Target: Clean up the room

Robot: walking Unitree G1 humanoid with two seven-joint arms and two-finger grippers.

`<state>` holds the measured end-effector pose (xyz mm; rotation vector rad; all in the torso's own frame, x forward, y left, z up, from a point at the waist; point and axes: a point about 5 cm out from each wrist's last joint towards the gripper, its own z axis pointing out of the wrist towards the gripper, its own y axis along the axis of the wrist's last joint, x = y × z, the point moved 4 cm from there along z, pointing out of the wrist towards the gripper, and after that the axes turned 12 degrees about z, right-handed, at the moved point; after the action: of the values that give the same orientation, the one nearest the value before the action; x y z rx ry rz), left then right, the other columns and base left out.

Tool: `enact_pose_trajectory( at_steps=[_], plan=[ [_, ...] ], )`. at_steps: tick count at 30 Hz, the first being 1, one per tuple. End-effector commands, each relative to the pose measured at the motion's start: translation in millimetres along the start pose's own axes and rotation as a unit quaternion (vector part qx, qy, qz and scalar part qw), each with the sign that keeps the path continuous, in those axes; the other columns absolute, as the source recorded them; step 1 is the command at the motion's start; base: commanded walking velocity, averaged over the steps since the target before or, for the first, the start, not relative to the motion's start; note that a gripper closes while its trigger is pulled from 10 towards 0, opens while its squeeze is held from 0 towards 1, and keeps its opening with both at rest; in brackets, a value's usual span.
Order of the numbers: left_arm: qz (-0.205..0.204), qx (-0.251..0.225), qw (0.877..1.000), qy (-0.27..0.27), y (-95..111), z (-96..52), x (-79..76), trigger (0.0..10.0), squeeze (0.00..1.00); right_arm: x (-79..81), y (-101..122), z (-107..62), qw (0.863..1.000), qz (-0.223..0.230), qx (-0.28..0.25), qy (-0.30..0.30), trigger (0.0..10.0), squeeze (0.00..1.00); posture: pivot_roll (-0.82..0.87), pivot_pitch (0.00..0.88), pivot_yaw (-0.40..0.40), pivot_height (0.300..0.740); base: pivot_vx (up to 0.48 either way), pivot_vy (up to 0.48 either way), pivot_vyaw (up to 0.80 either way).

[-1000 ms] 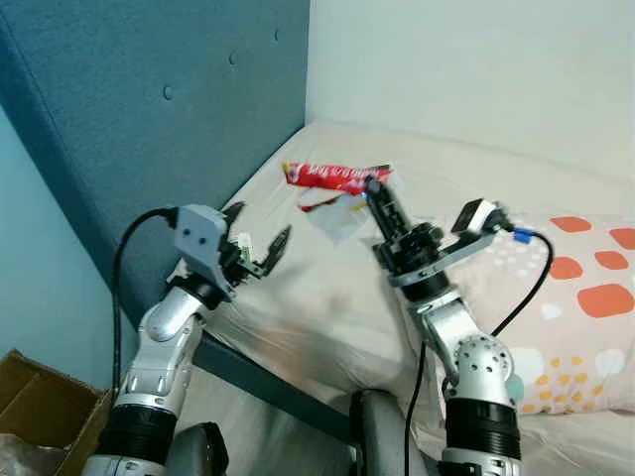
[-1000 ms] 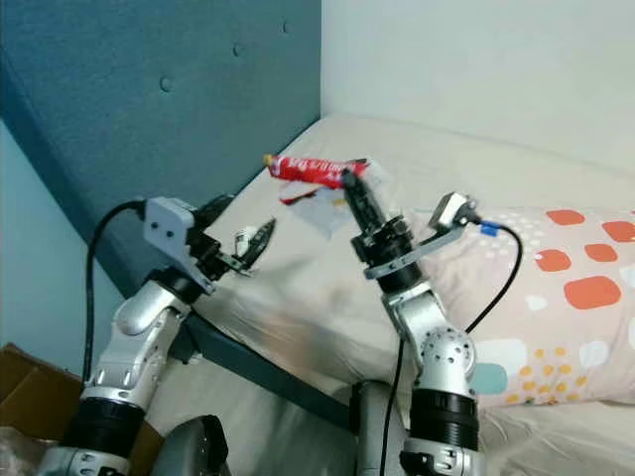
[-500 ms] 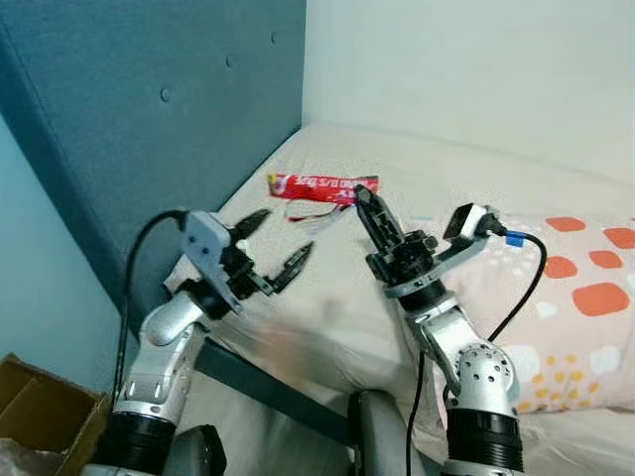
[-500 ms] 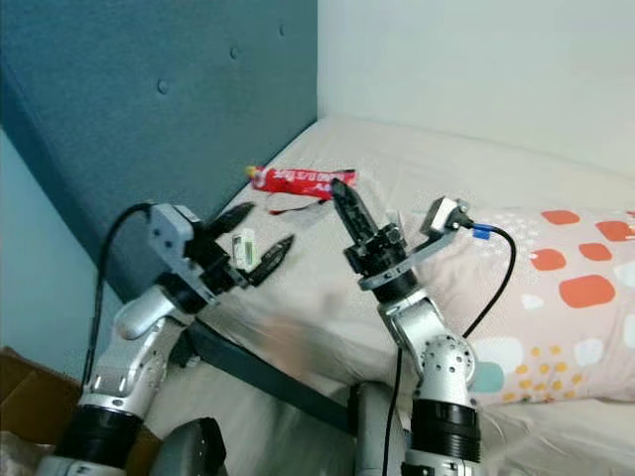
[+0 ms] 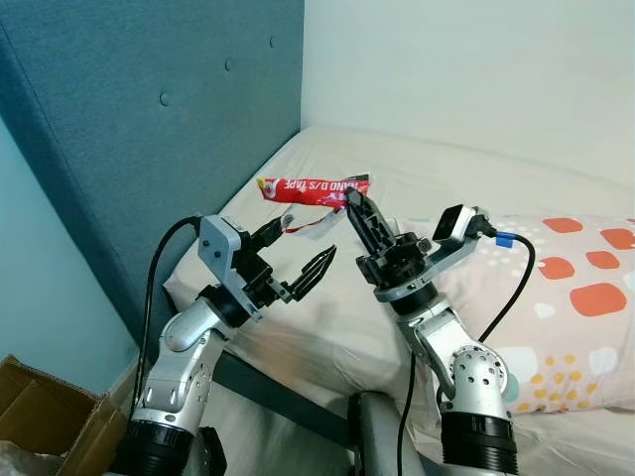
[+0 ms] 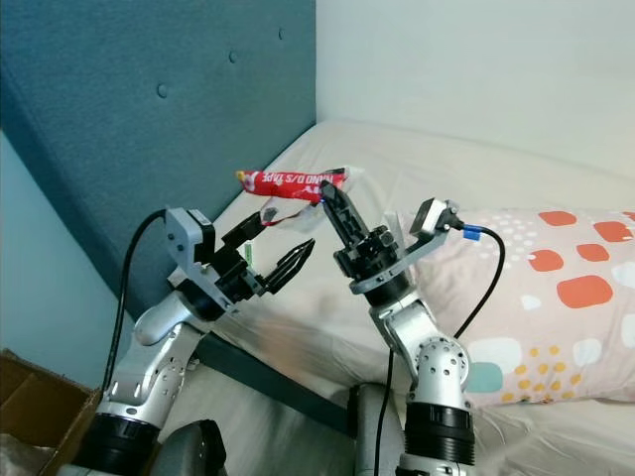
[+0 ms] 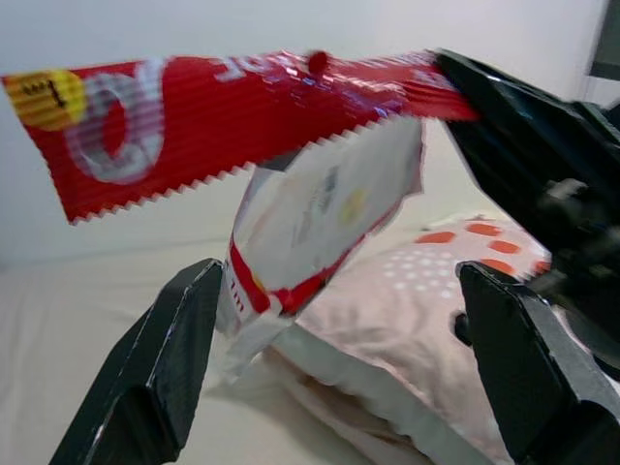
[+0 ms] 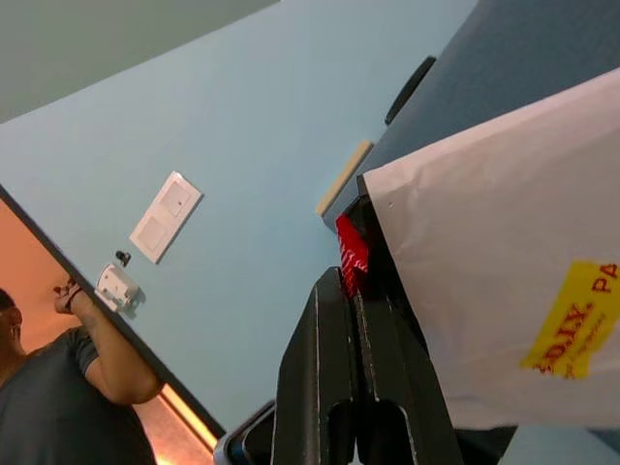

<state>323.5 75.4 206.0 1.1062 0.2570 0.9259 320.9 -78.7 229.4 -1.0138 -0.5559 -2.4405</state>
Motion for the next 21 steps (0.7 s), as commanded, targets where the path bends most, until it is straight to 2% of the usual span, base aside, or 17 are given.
enact_pose_trajectory(
  at_steps=[1,4,13,14,21],
  plan=[
    [0.008,0.006,1.0,0.024,-5.1,4.6,3.1,10.0,0.0,3.3,-4.4,-0.2,1.0,0.008,0.004,0.006,0.0,0.0,-0.11,0.076,-0.058,0.555,0.0,0.0,0.0],
    [0.004,0.004,0.999,0.045,-6.6,6.8,6.6,10.0,0.0,3.3,-7.1,-0.7,1.0,0.013,0.007,0.007,0.0,0.0,-0.11,0.076,-0.057,0.555,0.0,0.0,0.0],
    [-0.017,-0.01,0.999,0.038,-3.7,12.9,1.8,10.0,0.0,2.9,-8.9,-1.4,1.0,0.018,0.006,0.007,0.0,0.0,-0.11,0.074,-0.056,0.555,0.0,0.0,0.0],
    [-0.022,-0.012,0.999,0.037,-3.7,13.5,0.6,0.0,0.0,2.8,-9.3,-0.8,1.0,0.018,0.006,0.008,0.0,0.0,-0.11,0.074,-0.056,0.555,0.0,0.0,0.0],
    [-0.026,-0.015,0.999,0.043,-3.6,14.5,1.2,0.0,0.0,2.4,-10.1,0.8,1.0,0.019,0.005,0.01,0.0,0.0,-0.11,0.073,-0.056,0.555,0.0,0.0,0.0]
  ],
)
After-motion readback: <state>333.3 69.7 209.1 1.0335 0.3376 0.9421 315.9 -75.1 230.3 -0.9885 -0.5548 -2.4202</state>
